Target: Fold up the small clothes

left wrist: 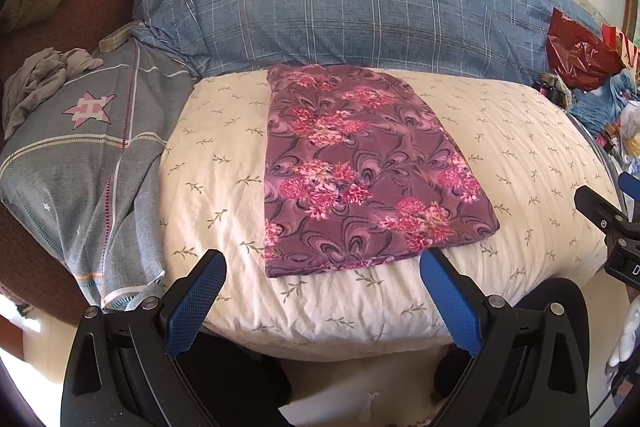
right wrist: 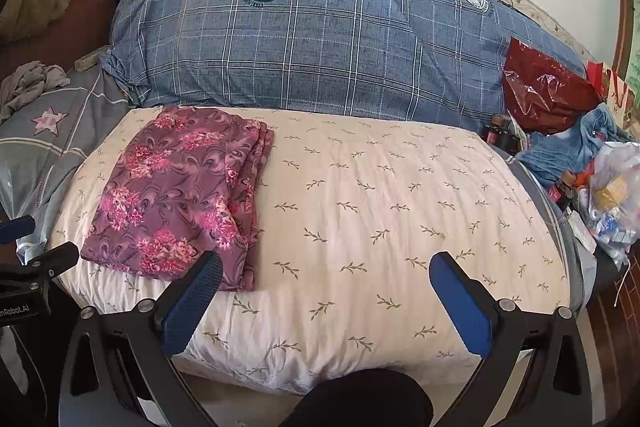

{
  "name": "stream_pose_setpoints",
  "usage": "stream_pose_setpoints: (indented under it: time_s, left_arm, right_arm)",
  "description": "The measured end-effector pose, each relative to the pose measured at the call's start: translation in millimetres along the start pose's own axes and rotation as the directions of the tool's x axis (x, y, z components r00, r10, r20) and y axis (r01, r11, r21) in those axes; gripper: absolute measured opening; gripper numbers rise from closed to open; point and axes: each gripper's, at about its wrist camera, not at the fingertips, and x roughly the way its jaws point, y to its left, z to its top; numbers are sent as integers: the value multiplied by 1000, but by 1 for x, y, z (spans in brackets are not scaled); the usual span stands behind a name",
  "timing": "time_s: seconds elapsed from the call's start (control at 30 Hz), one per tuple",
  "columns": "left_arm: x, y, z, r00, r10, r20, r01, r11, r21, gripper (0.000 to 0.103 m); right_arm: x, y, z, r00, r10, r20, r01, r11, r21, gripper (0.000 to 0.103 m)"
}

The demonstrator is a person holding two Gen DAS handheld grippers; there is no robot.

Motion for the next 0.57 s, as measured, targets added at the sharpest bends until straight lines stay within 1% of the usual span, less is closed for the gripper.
stream_pose_setpoints:
  time_s: [0.1, 0.17, 0.23, 0.33, 0.57]
  left_arm:
    - [-1, -2, 2, 1000, -20, -4, 20, 1000, 9, 98]
    - [-6, -5, 3, 998, -52, 20, 51, 998, 24, 98]
    - [-12, -9, 2, 997, -67, 40, 67, 998, 21, 98]
    - [-15, -16, 0, 995, -97, 39, 95, 995, 35, 98]
    - [-21, -30, -4, 997, -39, 69, 32, 995, 91, 99]
  right_arm:
    - [1, 2, -1, 1000, 3, -5, -3, 1000, -2, 103]
    - [2, 2, -2, 1000, 4, -8, -4, 1000, -3, 103]
    - [2, 2, -3, 1000, 6, -11, -6, 1000, -3, 103]
    - [3, 2, -3, 1000, 9, -14, -9, 1000, 1, 103]
    - [4, -3, -4, 1000, 4, -13, -4, 1000, 10, 103]
